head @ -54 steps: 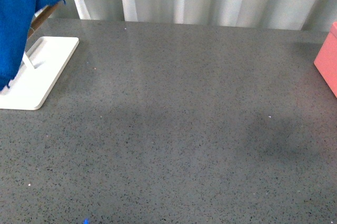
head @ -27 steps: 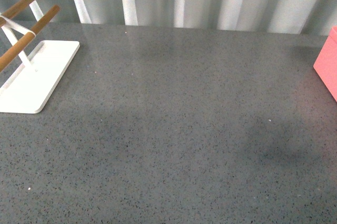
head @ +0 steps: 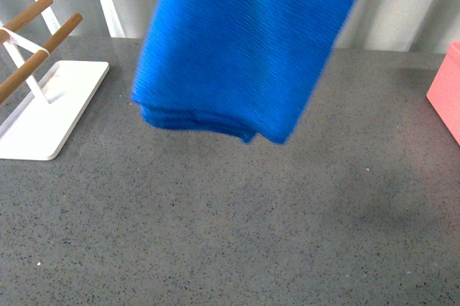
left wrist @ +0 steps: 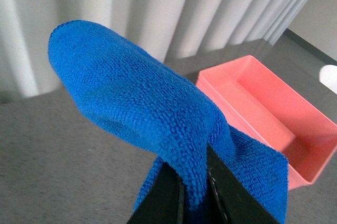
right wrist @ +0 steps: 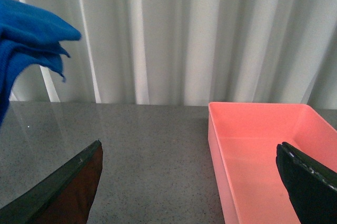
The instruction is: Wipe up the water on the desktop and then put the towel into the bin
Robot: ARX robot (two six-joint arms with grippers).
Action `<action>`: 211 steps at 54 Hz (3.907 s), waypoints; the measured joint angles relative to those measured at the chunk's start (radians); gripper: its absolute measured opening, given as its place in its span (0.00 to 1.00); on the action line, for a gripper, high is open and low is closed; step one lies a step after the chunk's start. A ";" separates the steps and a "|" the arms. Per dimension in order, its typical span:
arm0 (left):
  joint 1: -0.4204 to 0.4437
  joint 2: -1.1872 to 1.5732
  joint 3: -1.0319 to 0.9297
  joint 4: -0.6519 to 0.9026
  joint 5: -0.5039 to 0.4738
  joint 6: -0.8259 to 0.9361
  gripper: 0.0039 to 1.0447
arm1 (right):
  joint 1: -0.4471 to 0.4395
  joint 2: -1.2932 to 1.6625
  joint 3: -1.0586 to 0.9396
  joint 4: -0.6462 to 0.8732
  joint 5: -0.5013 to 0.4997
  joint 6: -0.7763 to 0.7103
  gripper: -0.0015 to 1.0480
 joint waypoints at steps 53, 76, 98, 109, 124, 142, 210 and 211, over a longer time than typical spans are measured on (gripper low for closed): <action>-0.053 0.147 0.021 0.138 -0.042 -0.251 0.03 | -0.026 1.072 0.403 0.315 -0.672 -0.238 0.93; -0.068 0.145 0.059 0.129 -0.030 -0.308 0.03 | 0.109 1.369 0.422 0.634 -0.576 -0.120 0.93; -0.077 0.145 0.077 0.123 -0.018 -0.353 0.03 | 0.170 1.573 0.595 0.780 -0.570 0.011 0.59; -0.060 0.145 0.085 0.110 -0.020 -0.354 0.03 | 0.182 1.570 0.603 0.772 -0.556 0.025 0.25; -0.046 0.148 0.087 0.105 -0.026 -0.355 0.03 | 0.150 1.542 0.596 0.739 -0.567 0.010 0.03; 0.019 0.154 0.071 0.095 -0.028 -0.359 0.29 | 0.099 1.533 0.596 0.708 -0.557 -0.008 0.03; 0.485 -1.136 -0.910 -0.021 -0.227 0.151 0.06 | -0.047 1.646 0.590 0.684 -0.501 -0.073 0.03; 0.485 -1.143 -0.913 -0.023 -0.227 0.151 0.03 | -0.047 1.645 0.590 0.680 -0.500 -0.075 0.03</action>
